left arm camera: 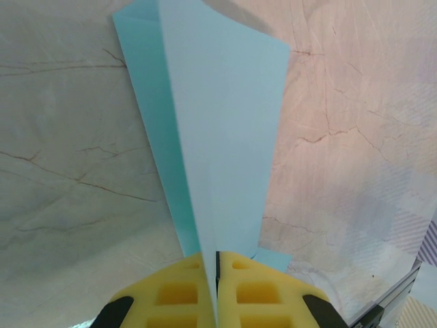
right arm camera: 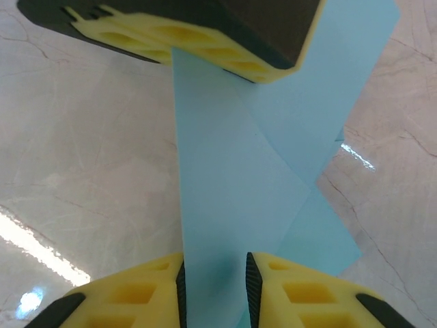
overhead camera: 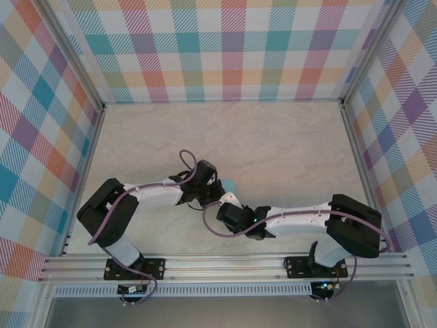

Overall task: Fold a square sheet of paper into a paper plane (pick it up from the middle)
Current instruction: Fold the wing for the fifth time at the center of the table.

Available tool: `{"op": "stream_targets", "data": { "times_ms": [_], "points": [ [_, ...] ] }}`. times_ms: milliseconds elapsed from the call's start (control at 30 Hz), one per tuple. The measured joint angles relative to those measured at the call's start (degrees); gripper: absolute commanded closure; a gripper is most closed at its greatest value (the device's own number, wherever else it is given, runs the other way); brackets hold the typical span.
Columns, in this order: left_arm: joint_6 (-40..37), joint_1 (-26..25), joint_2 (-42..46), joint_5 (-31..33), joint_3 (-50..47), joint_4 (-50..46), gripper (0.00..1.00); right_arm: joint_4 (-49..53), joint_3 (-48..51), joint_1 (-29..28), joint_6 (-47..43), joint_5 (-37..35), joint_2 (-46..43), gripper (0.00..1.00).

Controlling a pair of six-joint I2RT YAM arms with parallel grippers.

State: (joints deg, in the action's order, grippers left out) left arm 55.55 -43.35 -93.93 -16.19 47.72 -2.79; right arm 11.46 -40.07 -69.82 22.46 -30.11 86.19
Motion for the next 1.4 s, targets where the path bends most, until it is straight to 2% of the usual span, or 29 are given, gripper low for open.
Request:
{"op": "stream_targets", "data": {
  "times_ms": [67,133,300,767,867,1100,1267,1333,1400],
  "points": [
    [0.3,0.0,-0.1,0.3,0.0,0.0,0.98,0.2,-0.3,0.0,0.4,-0.4,0.5,0.77],
    [0.3,0.0,-0.1,0.4,0.0,0.0,0.98,0.3,-0.4,0.0,0.7,-0.6,0.8,0.73],
    [0.4,0.0,-0.1,0.4,0.0,0.0,0.98,1.0,-0.7,0.0,0.9,-0.8,0.8,0.69],
    [0.5,0.0,-0.1,0.3,0.0,0.2,0.98,-0.3,0.1,0.0,0.5,-0.8,-0.7,0.65],
    [0.6,0.0,-0.1,0.3,0.1,0.2,0.98,-1.8,0.9,0.0,0.5,-0.9,-1.4,0.68],
    [0.6,0.0,-0.1,0.3,0.1,0.2,0.98,-3.3,1.4,0.0,0.6,-1.0,-1.4,0.84],
    [0.6,0.0,-0.1,0.4,0.1,0.2,0.96,-4.0,1.7,0.0,0.8,-0.9,-1.4,0.91],
    [0.6,0.0,-0.1,0.4,0.1,0.2,0.94,-4.1,1.8,0.0,1.1,-0.8,-1.4,0.94],
    [0.5,0.0,-0.1,0.6,0.1,0.1,0.86,-4.5,1.9,0.0,1.7,-0.3,-1.4,0.96]
  ]
}}
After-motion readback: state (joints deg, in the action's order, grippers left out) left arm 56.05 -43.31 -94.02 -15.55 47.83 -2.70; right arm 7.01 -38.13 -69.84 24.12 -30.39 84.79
